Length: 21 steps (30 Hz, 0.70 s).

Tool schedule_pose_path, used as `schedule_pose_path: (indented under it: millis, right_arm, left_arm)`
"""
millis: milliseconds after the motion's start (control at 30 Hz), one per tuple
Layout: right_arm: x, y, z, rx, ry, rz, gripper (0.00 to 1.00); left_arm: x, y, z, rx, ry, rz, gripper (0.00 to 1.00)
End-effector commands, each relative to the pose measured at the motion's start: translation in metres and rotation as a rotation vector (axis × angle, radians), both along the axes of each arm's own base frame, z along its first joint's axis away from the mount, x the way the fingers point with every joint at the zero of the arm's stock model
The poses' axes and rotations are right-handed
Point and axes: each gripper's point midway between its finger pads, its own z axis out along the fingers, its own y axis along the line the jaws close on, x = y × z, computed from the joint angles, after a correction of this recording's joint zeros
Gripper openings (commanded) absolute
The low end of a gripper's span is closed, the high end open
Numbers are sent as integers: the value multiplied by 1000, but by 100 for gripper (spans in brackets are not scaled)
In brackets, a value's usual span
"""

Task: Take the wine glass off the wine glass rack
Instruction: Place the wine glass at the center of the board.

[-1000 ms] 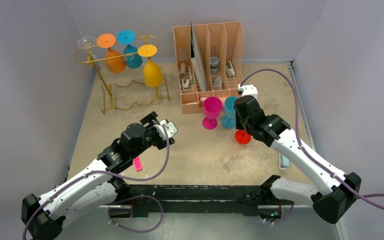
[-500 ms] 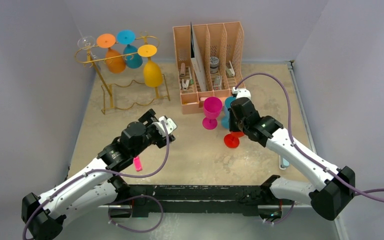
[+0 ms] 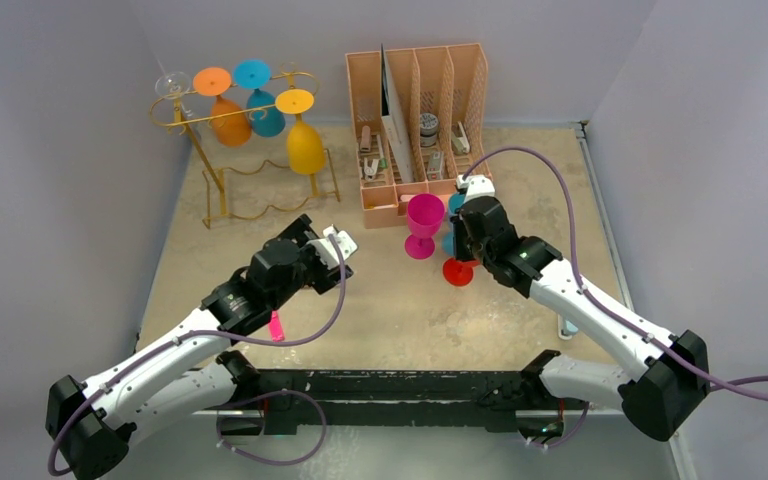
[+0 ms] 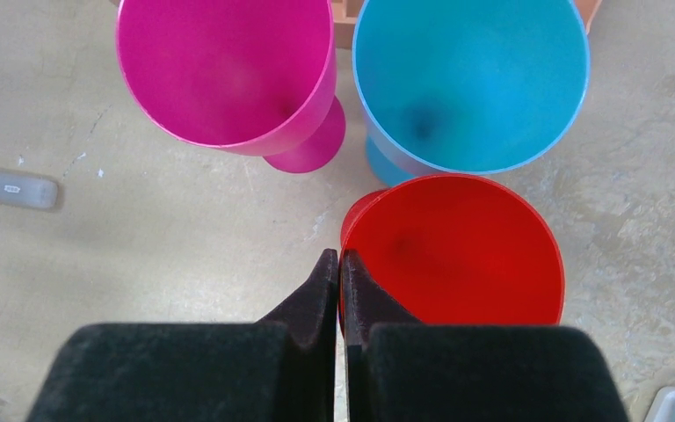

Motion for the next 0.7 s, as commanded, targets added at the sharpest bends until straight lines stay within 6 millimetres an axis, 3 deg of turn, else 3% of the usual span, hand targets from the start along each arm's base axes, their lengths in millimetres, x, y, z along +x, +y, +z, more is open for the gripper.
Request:
schedule_pose_path:
  millis: [0, 167, 367, 667]
  right_arm:
    - [5, 5, 2, 9, -30, 34, 0]
    - [3, 4, 3, -26, -38, 77, 1]
    - [-5, -5, 4, -106, -10, 125, 0]
    - [-8, 6, 0, -61, 6, 161, 5]
  left_arm:
    - [5, -1, 22, -74, -24, 37, 92]
    - [1, -14, 18, -105, 25, -6, 92]
    - [5, -4, 23, -86, -5, 39, 92]
    - [5, 2, 29, -108, -28, 66, 96]
